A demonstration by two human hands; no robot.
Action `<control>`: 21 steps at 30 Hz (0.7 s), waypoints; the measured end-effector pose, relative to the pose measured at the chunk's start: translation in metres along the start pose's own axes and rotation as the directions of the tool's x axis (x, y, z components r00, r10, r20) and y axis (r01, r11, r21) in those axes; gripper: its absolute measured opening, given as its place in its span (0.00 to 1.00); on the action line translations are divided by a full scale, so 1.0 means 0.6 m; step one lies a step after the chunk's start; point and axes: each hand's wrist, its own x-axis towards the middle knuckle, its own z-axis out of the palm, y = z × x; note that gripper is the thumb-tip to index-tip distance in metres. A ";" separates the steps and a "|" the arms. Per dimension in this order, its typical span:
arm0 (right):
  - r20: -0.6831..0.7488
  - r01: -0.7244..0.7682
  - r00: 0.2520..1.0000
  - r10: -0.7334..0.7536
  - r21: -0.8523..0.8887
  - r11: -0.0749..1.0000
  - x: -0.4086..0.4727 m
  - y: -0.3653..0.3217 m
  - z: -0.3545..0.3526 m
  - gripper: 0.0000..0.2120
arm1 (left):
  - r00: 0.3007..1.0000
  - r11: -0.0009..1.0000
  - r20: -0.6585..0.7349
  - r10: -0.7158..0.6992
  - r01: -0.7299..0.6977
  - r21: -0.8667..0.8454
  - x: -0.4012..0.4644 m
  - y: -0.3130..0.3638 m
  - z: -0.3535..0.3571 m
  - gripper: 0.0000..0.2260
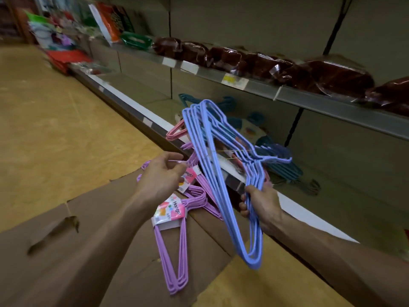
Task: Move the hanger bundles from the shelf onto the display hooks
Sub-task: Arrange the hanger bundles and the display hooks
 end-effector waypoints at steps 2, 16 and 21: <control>0.069 0.023 0.997 -0.019 -0.058 0.998 -0.008 0.013 0.031 0.06 | 1.000 1.000 -0.024 0.002 -0.002 0.005 -0.006 -0.003 -0.019 0.11; 0.471 0.339 0.873 -0.130 -0.392 0.855 -0.085 0.078 0.256 0.05 | 0.943 0.976 -0.326 0.068 0.004 0.216 -0.035 -0.049 -0.195 0.09; 0.577 0.366 0.814 -0.060 -0.431 0.825 -0.129 0.108 0.305 0.03 | 0.948 0.930 -0.301 0.104 0.014 0.366 -0.045 -0.055 -0.223 0.12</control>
